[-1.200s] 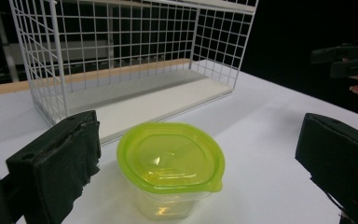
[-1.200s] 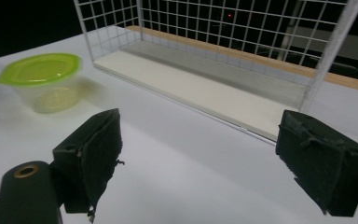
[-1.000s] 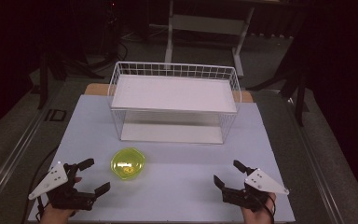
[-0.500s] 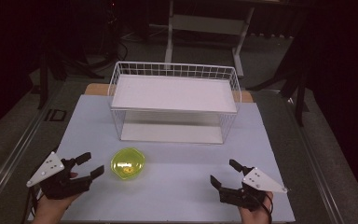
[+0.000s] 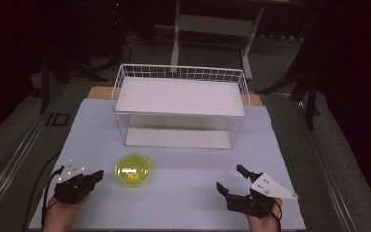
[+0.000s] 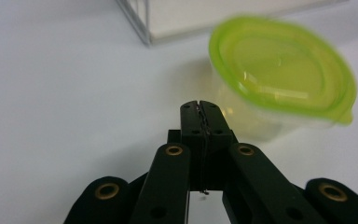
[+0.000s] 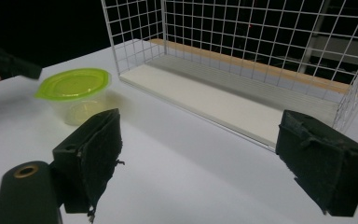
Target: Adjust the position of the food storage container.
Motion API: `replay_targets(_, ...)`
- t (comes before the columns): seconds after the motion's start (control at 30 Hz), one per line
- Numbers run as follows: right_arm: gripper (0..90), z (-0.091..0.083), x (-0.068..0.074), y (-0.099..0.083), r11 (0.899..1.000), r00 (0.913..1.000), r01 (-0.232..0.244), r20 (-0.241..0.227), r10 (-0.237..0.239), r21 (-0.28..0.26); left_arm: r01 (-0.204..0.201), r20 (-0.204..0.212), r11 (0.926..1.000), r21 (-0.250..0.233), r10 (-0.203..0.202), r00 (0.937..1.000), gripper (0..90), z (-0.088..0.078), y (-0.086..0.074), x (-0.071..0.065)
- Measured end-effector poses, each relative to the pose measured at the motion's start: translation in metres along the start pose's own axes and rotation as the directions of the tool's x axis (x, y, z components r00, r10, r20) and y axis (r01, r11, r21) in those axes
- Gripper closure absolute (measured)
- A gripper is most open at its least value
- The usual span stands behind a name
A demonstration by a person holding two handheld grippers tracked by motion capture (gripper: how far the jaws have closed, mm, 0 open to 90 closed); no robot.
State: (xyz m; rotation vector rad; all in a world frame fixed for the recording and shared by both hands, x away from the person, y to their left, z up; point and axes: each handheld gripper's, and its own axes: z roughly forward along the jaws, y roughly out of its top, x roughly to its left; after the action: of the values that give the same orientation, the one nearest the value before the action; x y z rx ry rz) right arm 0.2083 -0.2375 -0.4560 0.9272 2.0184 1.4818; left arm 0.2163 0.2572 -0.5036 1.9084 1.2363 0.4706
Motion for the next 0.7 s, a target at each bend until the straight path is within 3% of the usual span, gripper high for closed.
replay_targets(0.03, 14.3, 0.000, 0.000, 0.000, 1.000, 1.0000, 0.000, 0.000, 0.000, 0.000, -0.006, -0.003, 0.9998, 0.018, 0.006, 1.0000, 90.0, 0.003, -0.001, 0.000)
replay_targets(0.1, 14.3, 0.000, 0.000, 0.000, 1.000, 1.0000, -0.002, -0.001, 0.002, 0.001, 0.002, 0.029, 0.9985, 0.054, -0.003, 0.9996, 90.0, 0.013, -0.003, 0.003)
replay_targets(0.2, 14.4, 0.000, 0.000, -0.001, 1.000, 1.0000, -0.005, -0.005, 0.005, 0.003, 0.002, 0.064, 0.9986, 0.052, -0.005, 0.9980, 90.0, 0.019, -0.003, 0.003)
replay_targets(0.27, 14.3, 0.001, 0.000, -0.001, 1.000, 1.0000, -0.005, -0.007, 0.005, 0.005, -0.021, 0.086, 0.9979, 0.062, 0.016, 0.9962, 90.0, 0.026, -0.003, -0.001)
replay_targets(0.53, 14.4, 0.001, 0.001, -0.001, 1.000, 1.0000, 0.001, -0.009, -0.001, 0.010, -0.041, 0.113, 0.9953, 0.088, 0.030, 0.9931, 90.0, 0.042, 0.001, -0.012)
replay_targets(0.7, 14.4, 0.002, 0.000, -0.002, 1.000, 0.9999, -0.002, -0.011, 0.002, 0.013, -0.060, 0.167, 0.9947, 0.084, 0.045, 0.9850, 90.0, 0.049, 0.003, -0.026)
